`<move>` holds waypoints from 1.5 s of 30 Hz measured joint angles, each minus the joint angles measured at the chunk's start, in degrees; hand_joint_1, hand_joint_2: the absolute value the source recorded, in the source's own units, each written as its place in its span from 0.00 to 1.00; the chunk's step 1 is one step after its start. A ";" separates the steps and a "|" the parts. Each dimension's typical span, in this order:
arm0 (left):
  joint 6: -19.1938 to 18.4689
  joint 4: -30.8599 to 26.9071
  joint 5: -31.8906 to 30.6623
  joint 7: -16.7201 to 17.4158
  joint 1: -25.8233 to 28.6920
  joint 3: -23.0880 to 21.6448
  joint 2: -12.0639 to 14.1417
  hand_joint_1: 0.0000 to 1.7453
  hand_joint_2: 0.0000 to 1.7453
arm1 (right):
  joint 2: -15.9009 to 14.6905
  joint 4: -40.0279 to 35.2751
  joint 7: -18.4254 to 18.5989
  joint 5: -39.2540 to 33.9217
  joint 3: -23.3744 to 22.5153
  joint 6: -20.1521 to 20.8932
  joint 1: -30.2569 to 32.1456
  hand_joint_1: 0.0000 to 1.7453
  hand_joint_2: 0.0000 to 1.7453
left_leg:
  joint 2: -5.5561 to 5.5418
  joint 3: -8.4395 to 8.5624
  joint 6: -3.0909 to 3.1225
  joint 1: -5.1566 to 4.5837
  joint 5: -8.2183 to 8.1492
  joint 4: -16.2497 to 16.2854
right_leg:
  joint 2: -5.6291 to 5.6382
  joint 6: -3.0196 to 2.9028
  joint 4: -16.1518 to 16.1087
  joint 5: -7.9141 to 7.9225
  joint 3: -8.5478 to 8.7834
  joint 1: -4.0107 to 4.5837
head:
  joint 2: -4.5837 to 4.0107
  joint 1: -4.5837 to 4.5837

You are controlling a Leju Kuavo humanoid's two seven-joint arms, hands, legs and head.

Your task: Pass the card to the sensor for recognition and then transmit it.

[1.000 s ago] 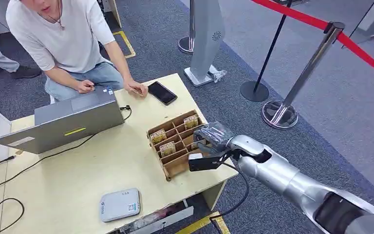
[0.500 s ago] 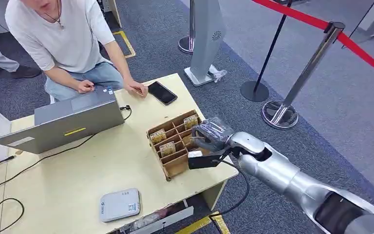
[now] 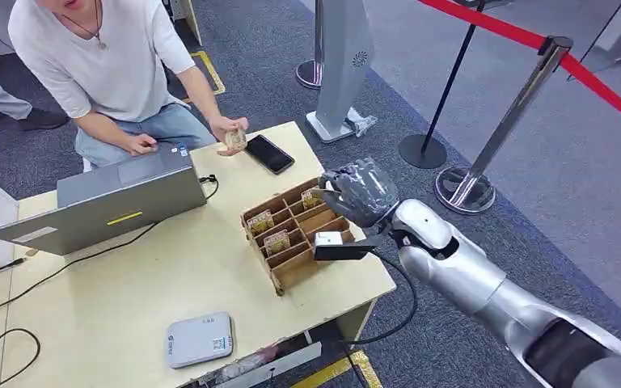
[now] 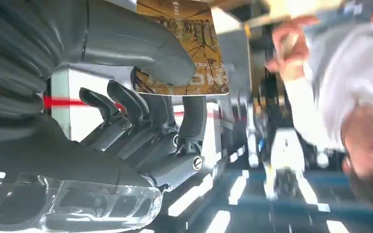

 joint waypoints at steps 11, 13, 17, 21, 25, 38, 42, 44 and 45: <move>-0.02 0.00 -1.90 1.38 -0.67 -0.79 -0.48 0.00 0.00 | 6.76 2.38 -1.82 9.17 0.81 -12.49 -5.95 1.00 1.00 | 0.03 0.00 0.02 0.02 0.05 -0.01 | 0.03 0.00 0.04 0.00 0.00 0.01 | 0.00 0.00; 0.02 0.00 -2.34 1.84 -0.80 -1.07 -0.63 0.00 0.00 | 8.88 4.68 -1.84 12.49 2.08 -16.43 -8.70 1.00 1.00 | 0.04 -0.01 0.02 0.02 0.07 -0.02 | 0.07 -0.02 0.06 0.02 0.00 0.01 | 0.00 0.00; 0.46 0.00 -2.80 2.27 -1.32 -1.33 -0.96 0.00 0.00 | 14.52 11.64 -1.16 18.86 5.91 -23.76 -15.34 1.00 1.00 | 0.14 0.02 0.01 0.03 0.11 -0.02 | 0.14 -0.05 0.08 0.05 0.00 0.02 | 0.00 0.00; 0.74 0.00 -2.80 2.25 -1.30 -1.33 -1.01 0.00 0.00 | 20.82 15.80 -2.23 26.22 7.25 -24.48 -19.98 1.00 1.00 | 0.12 0.04 -0.02 0.07 0.13 -0.01 | 0.14 -0.06 0.09 0.05 -0.01 0.05 | 0.00 -0.02; 0.85 0.00 -3.02 2.21 -1.29 -1.33 -1.07 0.00 0.00 | 25.88 18.08 -4.18 29.95 6.97 -24.51 -22.81 1.00 1.00 | 0.10 0.02 -0.03 0.09 0.13 -0.02 | 0.12 -0.06 0.09 0.05 -0.01 0.11 | 0.00 0.00; 0.83 0.00 -3.52 2.21 -1.25 -1.33 -1.11 0.00 0.00 | 34.21 23.56 -5.40 34.82 3.89 -24.51 -24.30 1.00 1.00 | 0.06 0.00 -0.02 0.07 0.13 -0.01 | 0.08 -0.05 0.07 0.05 -0.02 0.10 | 0.00 0.00; 0.83 0.00 -3.54 2.21 -1.22 -1.33 -1.01 0.00 0.00 | 34.77 24.72 -5.25 34.95 3.39 -24.51 -24.31 1.00 1.00 | 0.06 0.00 -0.03 0.08 0.13 -0.01 | 0.09 -0.05 0.07 0.05 -0.02 0.11 | 0.00 0.00; 0.83 0.00 -3.54 2.21 -1.22 -1.33 -0.94 0.00 0.00 | 34.99 25.29 -5.12 35.24 3.17 -24.51 -24.31 1.00 1.00 | 0.06 0.00 -0.03 0.08 0.13 -0.01 | 0.08 -0.05 0.07 0.05 -0.02 0.11 | 0.00 0.00; 0.83 0.00 -3.54 2.21 -1.22 -1.33 -0.92 0.00 0.00 | 35.04 25.55 -5.07 35.37 3.10 -24.51 -24.33 1.00 1.00 | 0.05 0.00 -0.03 0.08 0.13 -0.01 | 0.08 -0.05 0.07 0.05 -0.02 0.11 | 0.00 0.00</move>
